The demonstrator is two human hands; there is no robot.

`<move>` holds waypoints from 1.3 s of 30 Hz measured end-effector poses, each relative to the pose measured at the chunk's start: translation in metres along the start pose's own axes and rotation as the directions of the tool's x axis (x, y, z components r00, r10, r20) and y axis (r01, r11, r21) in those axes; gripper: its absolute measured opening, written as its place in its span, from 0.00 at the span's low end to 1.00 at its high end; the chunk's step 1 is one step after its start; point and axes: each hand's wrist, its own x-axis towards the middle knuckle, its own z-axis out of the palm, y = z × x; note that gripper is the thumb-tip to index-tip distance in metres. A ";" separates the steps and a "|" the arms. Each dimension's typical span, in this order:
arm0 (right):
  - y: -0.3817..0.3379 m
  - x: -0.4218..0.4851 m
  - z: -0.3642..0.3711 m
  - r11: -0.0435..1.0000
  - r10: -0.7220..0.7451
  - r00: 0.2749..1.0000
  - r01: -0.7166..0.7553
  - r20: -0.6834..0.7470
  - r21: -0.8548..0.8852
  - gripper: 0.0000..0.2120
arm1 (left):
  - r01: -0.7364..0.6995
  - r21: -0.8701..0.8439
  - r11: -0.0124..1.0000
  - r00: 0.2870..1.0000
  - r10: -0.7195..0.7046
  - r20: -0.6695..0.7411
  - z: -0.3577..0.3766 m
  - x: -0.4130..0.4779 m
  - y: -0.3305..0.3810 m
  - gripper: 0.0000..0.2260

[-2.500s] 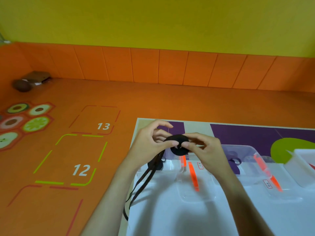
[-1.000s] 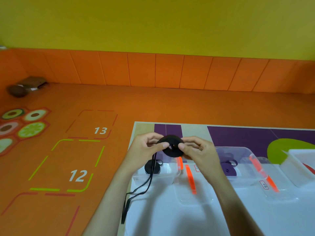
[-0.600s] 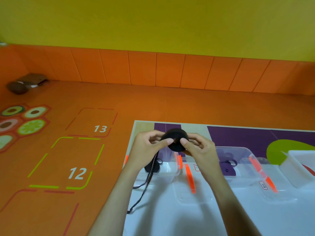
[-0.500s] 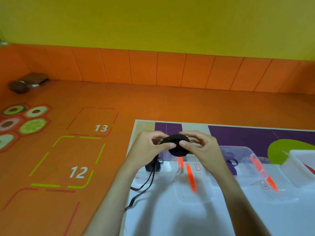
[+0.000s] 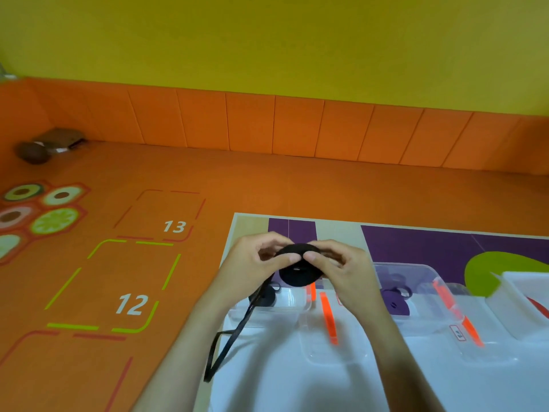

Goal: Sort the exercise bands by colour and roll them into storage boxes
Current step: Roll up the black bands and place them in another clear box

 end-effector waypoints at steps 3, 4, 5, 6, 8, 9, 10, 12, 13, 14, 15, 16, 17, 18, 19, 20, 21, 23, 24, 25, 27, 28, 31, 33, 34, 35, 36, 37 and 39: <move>-0.001 0.000 0.014 0.990 0.008 0.979 0.022 -0.203 0.142 0.05 | 0.034 -0.090 0.995 0.995 -0.042 -0.085 0.006 -0.004 -0.002 0.08; 0.000 -0.003 0.018 0.982 0.028 0.970 0.019 -0.240 0.188 0.05 | 0.042 -0.104 0.994 0.995 -0.052 -0.087 0.005 -0.004 -0.003 0.08; 0.002 -0.007 0.020 0.979 0.040 0.971 0.009 -0.236 0.202 0.06 | 0.047 -0.092 0.995 0.996 -0.054 -0.077 0.002 -0.005 -0.005 0.07; 0.005 -0.010 0.018 0.984 0.049 0.982 -0.016 -0.182 0.176 0.05 | 0.047 -0.053 0.997 0.997 -0.050 -0.052 -0.004 -0.004 -0.005 0.07; 0.006 -0.013 0.005 0.998 0.058 0.998 -0.058 0.024 0.030 0.06 | 0.047 0.046 0.998 0.998 -0.049 0.039 -0.014 -0.004 -0.002 0.07; 0.005 -0.011 -0.002 0.997 0.056 0.992 -0.049 0.115 -0.057 0.07 | 0.049 0.082 0.995 0.995 -0.056 0.084 -0.016 -0.003 0.002 0.07; 0.003 -0.009 -0.007 0.994 0.042 0.987 -0.025 0.154 -0.109 0.07 | 0.054 0.095 0.994 0.992 -0.064 0.105 -0.016 -0.003 0.004 0.07; 0.000 -0.006 -0.008 0.995 -0.036 0.997 0.042 0.070 -0.088 0.08 | 0.061 0.043 0.997 0.995 -0.064 0.073 -0.012 -0.003 0.006 0.09; 0.000 -0.007 -0.005 0.998 -0.058 0.998 0.058 -0.011 -0.022 0.09 | 0.065 -0.007 0.998 0.997 -0.065 0.033 -0.009 -0.005 0.006 0.09; -0.001 -0.008 0.000 0.997 -0.041 0.996 0.045 -0.074 0.063 0.08 | 0.061 -0.046 0.997 0.998 -0.061 -0.003 -0.007 -0.007 0.004 0.09; 0.001 -0.011 0.003 0.993 -0.009 0.995 0.021 -0.099 0.120 0.08 | 0.050 -0.058 0.997 0.998 -0.052 -0.029 -0.006 -0.009 0.003 0.08; 0.002 -0.014 0.003 0.991 0.016 0.996 -0.004 -0.084 0.135 0.07 | 0.040 -0.041 0.998 0.998 -0.041 -0.038 -0.006 -0.010 0.002 0.07; 0.004 -0.015 0.000 0.995 0.025 0.999 -0.021 -0.036 0.097 0.07 | 0.038 -0.005 0.999 0.999 -0.039 -0.025 -0.008 -0.011 0.002 0.06; 0.004 -0.015 -0.005 0.998 0.032 0.999 -0.033 0.028 0.046 0.07 | 0.045 0.036 0.998 0.999 -0.045 0.006 -0.009 -0.011 0.003 0.06; 0.002 -0.014 -0.011 0.999 0.037 0.995 -0.037 0.090 0.000 0.08 | 0.053 0.081 0.995 0.997 -0.057 0.050 -0.011 -0.010 0.006 0.05; -0.001 -0.012 -0.016 0.999 0.045 0.989 -0.041 0.139 -0.028 0.10 | 0.054 0.123 0.991 0.993 -0.066 0.095 -0.012 -0.009 0.008 0.05; -0.006 -0.009 -0.020 0.998 0.043 0.986 -0.035 0.161 -0.050 0.10 | 0.046 0.159 0.986 0.989 -0.067 0.131 -0.012 -0.007 0.010 0.05; -0.011 -0.006 -0.023 0.998 -0.009 0.992 0.017 0.128 -0.060 0.10 | 0.017 0.164 0.986 0.991 -0.039 0.127 -0.009 -0.004 0.013 0.06; -0.012 -0.007 -0.022 0.998 -0.043 0.996 0.046 0.074 -0.037 0.09 | 0.009 0.114 0.993 0.996 -0.020 0.091 -0.005 -0.003 0.014 0.08; -0.012 -0.008 -0.019 0.998 -0.060 0.998 0.060 0.000 0.008 0.09 | 0.010 0.037 0.999 0.999 -0.012 0.045 -0.001 -0.004 0.014 0.09; -0.006 -0.013 -0.014 0.991 -0.027 0.992 0.042 -0.125 0.124 0.08 | 0.018 -0.101 0.995 0.999 -0.021 -0.027 0.005 -0.005 0.011 0.10; -0.003 -0.016 -0.011 0.987 0.000 0.991 0.021 -0.133 0.158 0.07 | 0.020 -0.119 0.993 0.999 -0.026 -0.048 0.006 -0.006 0.008 0.09; 0.001 -0.019 -0.015 1.000 0.025 0.999 -0.026 0.025 0.017 0.09 | 0.039 0.024 0.999 0.999 -0.039 0.025 0.001 -0.005 0.004 0.08; -0.006 -0.015 -0.022 1.000 0.022 0.993 -0.020 0.113 -0.014 0.11 | 0.042 0.145 0.988 0.990 -0.061 0.128 -0.002 -0.002 0.008 0.06; -0.009 -0.012 -0.023 1.000 0.001 0.995 -0.002 0.102 0.002 0.11 | 0.044 0.148 0.988 0.987 -0.066 0.147 -0.001 0.000 0.010 0.06; -0.012 -0.010 -0.022 0.999 -0.028 0.998 0.027 0.051 0.023 0.11 | 0.047 0.102 0.994 0.988 -0.061 0.139 0.000 0.002 0.011 0.07; -0.012 -0.009 -0.019 0.997 -0.052 0.998 0.054 -0.035 0.050 0.11 | 0.050 0.019 0.999 0.993 -0.052 0.109 0.002 0.003 0.012 0.09; -0.011 -0.009 -0.014 0.993 -0.052 0.991 0.065 -0.125 0.099 0.10 | 0.050 -0.070 0.996 0.997 -0.045 0.070 0.004 0.004 0.011 0.10; -0.005 -0.013 -0.004 0.982 -0.008 0.974 0.049 -0.225 0.181 0.09 | 0.039 -0.155 0.987 0.999 -0.040 -0.003 0.006 0.003 0.007 0.10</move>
